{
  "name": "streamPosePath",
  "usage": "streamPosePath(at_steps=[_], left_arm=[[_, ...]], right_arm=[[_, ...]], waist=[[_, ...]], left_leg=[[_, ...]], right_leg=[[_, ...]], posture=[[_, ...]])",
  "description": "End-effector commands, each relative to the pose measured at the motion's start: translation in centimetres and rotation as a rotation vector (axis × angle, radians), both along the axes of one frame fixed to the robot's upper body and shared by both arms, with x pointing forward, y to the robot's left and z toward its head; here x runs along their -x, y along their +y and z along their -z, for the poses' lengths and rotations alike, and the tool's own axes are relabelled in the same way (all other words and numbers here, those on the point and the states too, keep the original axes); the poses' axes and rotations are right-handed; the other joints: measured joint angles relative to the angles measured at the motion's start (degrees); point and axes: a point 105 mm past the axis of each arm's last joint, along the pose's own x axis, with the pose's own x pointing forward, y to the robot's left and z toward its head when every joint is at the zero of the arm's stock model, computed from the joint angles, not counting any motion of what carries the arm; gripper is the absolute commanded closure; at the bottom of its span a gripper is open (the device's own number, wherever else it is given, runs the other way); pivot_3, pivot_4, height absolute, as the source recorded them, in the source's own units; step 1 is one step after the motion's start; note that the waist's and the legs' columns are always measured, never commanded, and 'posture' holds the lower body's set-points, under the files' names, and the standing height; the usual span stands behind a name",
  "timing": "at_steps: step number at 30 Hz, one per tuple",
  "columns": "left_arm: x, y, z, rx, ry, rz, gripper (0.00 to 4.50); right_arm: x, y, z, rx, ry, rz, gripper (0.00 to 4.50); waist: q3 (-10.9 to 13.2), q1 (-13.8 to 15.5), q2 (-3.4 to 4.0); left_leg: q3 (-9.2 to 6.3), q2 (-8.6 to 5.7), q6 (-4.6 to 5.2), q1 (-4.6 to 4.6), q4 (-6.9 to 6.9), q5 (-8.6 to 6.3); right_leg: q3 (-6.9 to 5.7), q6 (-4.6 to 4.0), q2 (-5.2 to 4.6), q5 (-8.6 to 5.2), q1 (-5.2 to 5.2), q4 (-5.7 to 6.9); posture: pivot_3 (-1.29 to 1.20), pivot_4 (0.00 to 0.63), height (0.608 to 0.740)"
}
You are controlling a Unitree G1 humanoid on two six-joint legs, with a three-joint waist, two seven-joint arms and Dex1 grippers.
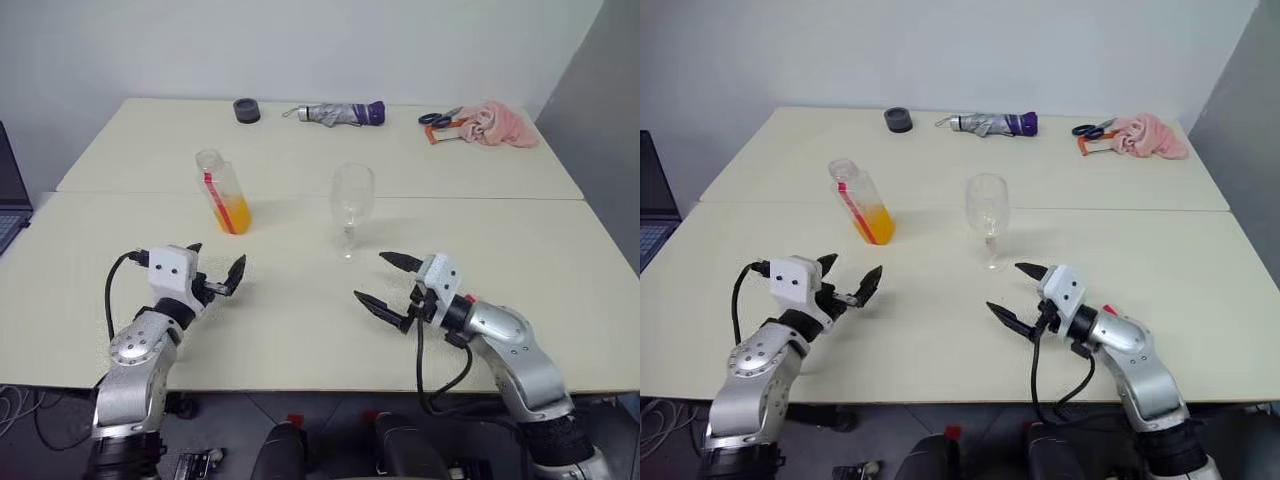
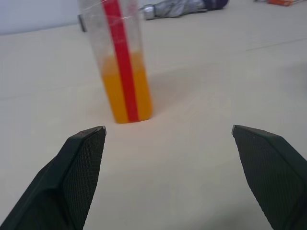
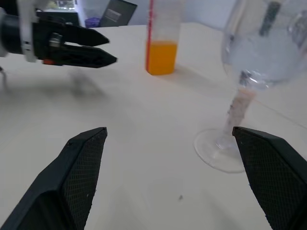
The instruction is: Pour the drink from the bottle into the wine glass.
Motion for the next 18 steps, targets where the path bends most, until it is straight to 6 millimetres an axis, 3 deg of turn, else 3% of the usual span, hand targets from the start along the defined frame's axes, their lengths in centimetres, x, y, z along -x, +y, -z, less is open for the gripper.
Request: streamPosePath(at_steps=[1,6,18], left_arm=[[-0.6,0.2,-1.9,-0.036,-0.066,0.019,0.0],[-1.8,1.7,-2.9,-0.032,-0.08,-0.011,0.0],[-3.8,1.6,-4.1,-0.057,-0.085,0.018,0.0]], right_arm=[[1.5,0.7,-1.6,-0.004,-0.046,-0.066,0.04],[1.6,0.9,-2.2,-0.003,-0.051,-0.067,0.04],[1.1,1.2,-2.5,0.009,-0.049,-0.053,0.04]], waist=[[0.0,0.0,0.0],[0.0,0.1,-0.01],[0.0,0.2,-0.01]], left_leg=[[0.01,-0.01,0.0,0.0,0.0,0.0],[0.02,-0.02,-0.01,0.01,0.0,0.0],[0.01,-0.02,-0.01,-0.01,0.0,0.01]], right_leg=[[0.0,0.0,0.02,0.0,0.0,-0.01],[-0.02,0.0,0.04,0.0,0.0,0.0],[-0.04,-0.01,0.03,0.01,0.0,-0.01]], posture=[[0.0,0.15,0.74],[0.0,0.15,0.74],[0.0,0.15,0.74]])
